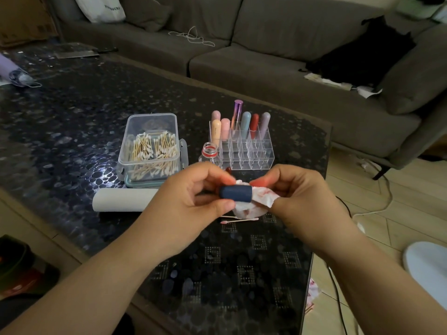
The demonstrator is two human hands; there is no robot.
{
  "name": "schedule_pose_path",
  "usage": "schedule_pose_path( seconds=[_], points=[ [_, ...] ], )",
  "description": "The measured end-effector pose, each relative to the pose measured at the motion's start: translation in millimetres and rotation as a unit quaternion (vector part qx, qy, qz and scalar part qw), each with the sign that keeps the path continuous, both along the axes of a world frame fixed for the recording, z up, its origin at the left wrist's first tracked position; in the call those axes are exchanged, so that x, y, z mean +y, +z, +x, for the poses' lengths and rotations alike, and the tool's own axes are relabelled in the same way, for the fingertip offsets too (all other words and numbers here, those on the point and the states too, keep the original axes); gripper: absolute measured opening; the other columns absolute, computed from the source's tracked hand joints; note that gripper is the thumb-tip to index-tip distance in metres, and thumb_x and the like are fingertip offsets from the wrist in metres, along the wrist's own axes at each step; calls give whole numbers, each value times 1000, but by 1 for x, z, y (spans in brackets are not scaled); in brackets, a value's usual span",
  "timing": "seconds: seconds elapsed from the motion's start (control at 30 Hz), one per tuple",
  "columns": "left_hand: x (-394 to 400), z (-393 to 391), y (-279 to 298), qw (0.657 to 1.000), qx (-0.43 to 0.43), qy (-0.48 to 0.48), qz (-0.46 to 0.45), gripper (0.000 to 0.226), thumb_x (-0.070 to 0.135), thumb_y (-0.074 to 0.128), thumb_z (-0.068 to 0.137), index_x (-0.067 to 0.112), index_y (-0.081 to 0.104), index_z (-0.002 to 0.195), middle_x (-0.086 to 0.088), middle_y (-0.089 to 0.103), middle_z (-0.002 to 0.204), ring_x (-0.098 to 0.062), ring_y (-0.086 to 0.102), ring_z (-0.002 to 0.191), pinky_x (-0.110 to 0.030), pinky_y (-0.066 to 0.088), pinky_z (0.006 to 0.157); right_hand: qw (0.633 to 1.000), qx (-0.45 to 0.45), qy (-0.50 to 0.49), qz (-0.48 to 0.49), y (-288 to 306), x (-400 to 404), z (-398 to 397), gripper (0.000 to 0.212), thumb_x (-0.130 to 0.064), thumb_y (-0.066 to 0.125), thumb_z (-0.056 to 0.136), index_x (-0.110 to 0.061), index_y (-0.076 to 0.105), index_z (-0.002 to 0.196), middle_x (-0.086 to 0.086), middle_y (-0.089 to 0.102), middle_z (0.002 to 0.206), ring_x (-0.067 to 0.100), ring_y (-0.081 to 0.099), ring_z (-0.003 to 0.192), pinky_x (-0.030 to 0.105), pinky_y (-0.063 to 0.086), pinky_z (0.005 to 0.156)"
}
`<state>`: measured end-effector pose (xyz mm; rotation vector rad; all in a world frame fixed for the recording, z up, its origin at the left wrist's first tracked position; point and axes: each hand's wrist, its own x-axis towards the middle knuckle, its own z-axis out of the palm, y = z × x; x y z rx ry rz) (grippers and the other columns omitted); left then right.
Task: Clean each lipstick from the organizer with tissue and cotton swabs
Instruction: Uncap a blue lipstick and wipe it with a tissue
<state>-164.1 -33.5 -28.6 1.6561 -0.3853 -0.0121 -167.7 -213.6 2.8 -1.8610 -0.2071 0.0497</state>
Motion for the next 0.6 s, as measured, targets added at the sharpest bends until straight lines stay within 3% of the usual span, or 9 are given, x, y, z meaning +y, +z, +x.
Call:
schedule_pose_path(
  seconds=[0.07, 0.17, 0.27, 0.37, 0.43, 0.53, 0.6],
  points=[
    [0, 1, 2, 998, 57, 15, -18, 40, 29, 75, 60, 28, 62, 98, 9, 69, 85, -9, 67, 79, -20, 53, 69, 999, -39, -11, -32, -2, -1, 0, 23, -1, 69, 79, -21, 66, 69, -3, 73, 80, 11, 70, 71, 20, 57, 62],
    [-3, 2, 5, 991, 124, 33, 27, 48, 55, 54, 67, 16, 62, 93, 2, 69, 70, -14, 63, 62, -25, 53, 59, 993, -85, -24, -83, -7, 0, 0, 20, -11, 69, 80, -26, 66, 67, -6, 72, 82, 16, 69, 75, 31, 59, 69],
    [-5, 1, 2, 992, 90, 39, 85, 31, 41, 49, 87, 13, 63, 84, 1, 68, 64, -10, 59, 54, -23, 48, 53, 985, -122, -21, -123, -11, 1, -1, 21, -11, 69, 81, -28, 66, 68, -7, 71, 80, 12, 68, 74, 31, 58, 69],
    [-3, 4, -2, 996, 36, 48, 68, 5, 14, 63, 85, 18, 64, 82, 0, 70, 68, -9, 63, 59, -21, 51, 59, 990, -85, -28, -108, -12, -1, 1, 21, -9, 70, 80, -27, 66, 69, -3, 73, 80, 14, 69, 74, 32, 59, 70],
    [-4, 2, -2, 998, 26, 45, 39, 15, 6, 70, 79, 19, 63, 83, -1, 72, 78, -11, 67, 71, -21, 54, 68, 997, -39, -24, -63, -10, -2, 2, 21, -5, 71, 80, -23, 67, 69, 0, 74, 80, 15, 71, 73, 28, 59, 67],
    [-5, 2, 0, 997, 56, 53, 1, 26, 25, 72, 67, 21, 61, 91, 3, 71, 83, -11, 68, 77, -22, 54, 73, 998, -34, -26, -37, -8, -3, 2, 24, -3, 70, 79, -24, 66, 68, -2, 74, 79, 12, 70, 71, 19, 55, 60],
    [-5, 2, 3, 991, 117, 55, 13, 38, 46, 59, 68, 20, 60, 96, 2, 71, 77, -14, 68, 71, -28, 54, 71, 995, -68, -37, -66, -10, -4, 2, 26, -8, 70, 79, -30, 66, 66, -4, 73, 80, 16, 70, 74, 27, 59, 66]
  ],
)
